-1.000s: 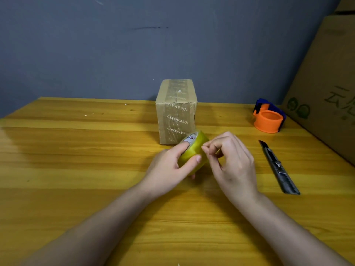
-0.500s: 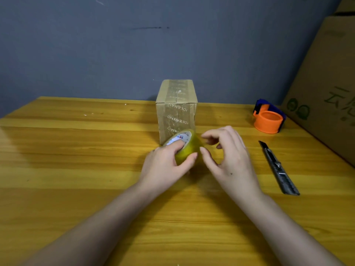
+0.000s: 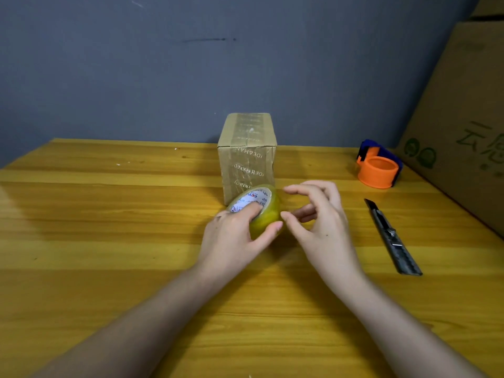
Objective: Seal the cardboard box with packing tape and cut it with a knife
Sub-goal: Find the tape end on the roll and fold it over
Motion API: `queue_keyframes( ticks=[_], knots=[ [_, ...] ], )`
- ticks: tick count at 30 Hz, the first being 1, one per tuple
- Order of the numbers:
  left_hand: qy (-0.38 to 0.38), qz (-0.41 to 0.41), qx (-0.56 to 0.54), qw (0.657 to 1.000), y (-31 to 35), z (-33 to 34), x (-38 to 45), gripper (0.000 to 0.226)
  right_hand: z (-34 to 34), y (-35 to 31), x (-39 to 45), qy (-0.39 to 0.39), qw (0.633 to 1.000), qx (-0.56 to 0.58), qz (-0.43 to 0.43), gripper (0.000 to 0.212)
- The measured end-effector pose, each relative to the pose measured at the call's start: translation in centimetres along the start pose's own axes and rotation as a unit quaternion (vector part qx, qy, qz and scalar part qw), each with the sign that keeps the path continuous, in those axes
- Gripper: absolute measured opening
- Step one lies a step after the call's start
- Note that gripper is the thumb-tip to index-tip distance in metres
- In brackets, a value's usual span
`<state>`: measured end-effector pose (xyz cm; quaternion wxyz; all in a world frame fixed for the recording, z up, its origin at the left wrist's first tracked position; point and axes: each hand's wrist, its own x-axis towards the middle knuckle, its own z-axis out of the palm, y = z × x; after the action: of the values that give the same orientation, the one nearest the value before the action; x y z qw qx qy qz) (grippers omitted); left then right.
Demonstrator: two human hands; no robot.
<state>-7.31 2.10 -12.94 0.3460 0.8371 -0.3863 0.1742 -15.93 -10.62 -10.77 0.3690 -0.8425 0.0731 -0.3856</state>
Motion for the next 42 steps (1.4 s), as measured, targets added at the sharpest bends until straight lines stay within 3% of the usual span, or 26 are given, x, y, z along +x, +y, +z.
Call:
queue_keyframes(
  ticks=[7,13,21,23,27,32,34,38,42],
  knots=[
    [0.008,0.001,-0.021,1.0,-0.1,-0.1,-0.1,0.05,0.1,0.4,0.4,-0.02,0.984,0.149,0.099,0.033],
    [0.003,-0.02,-0.059,0.998,-0.1,-0.3,-0.1,0.048,0.2,1.0,0.4,-0.023,0.992,0.098,0.075,0.014],
    [-0.027,-0.005,-0.026,0.999,-0.4,-0.6,0.0,0.054,0.0,1.8,0.1,-0.015,1.0,-0.012,0.0,0.007],
    [-0.054,0.009,-0.04,0.998,-0.6,-0.8,0.0,0.045,-0.1,1.7,0.1,-0.006,0.999,-0.035,-0.014,0.008],
    [-0.106,-0.006,-0.211,0.972,-0.2,-0.9,0.0,0.015,-0.6,1.6,0.3,0.021,0.999,-0.038,-0.003,0.01],
    [-0.155,-0.028,-0.373,0.914,1.3,-1.3,-0.5,0.036,-0.7,1.3,0.5,0.035,0.999,-0.014,0.022,0.014],
    [-0.153,-0.041,-0.389,0.908,1.6,-1.3,-0.6,0.031,-0.9,1.2,0.5,0.027,0.999,-0.044,0.01,0.014],
    [-0.139,-0.047,-0.357,0.923,1.7,-1.4,-0.4,0.024,-1.7,0.5,0.7,0.017,0.986,-0.159,-0.049,0.016],
    [-0.131,-0.024,-0.153,0.979,1.9,-1.8,0.0,0.022,-2.5,-0.3,1.0,0.001,0.961,-0.248,-0.123,0.016]
  ],
)
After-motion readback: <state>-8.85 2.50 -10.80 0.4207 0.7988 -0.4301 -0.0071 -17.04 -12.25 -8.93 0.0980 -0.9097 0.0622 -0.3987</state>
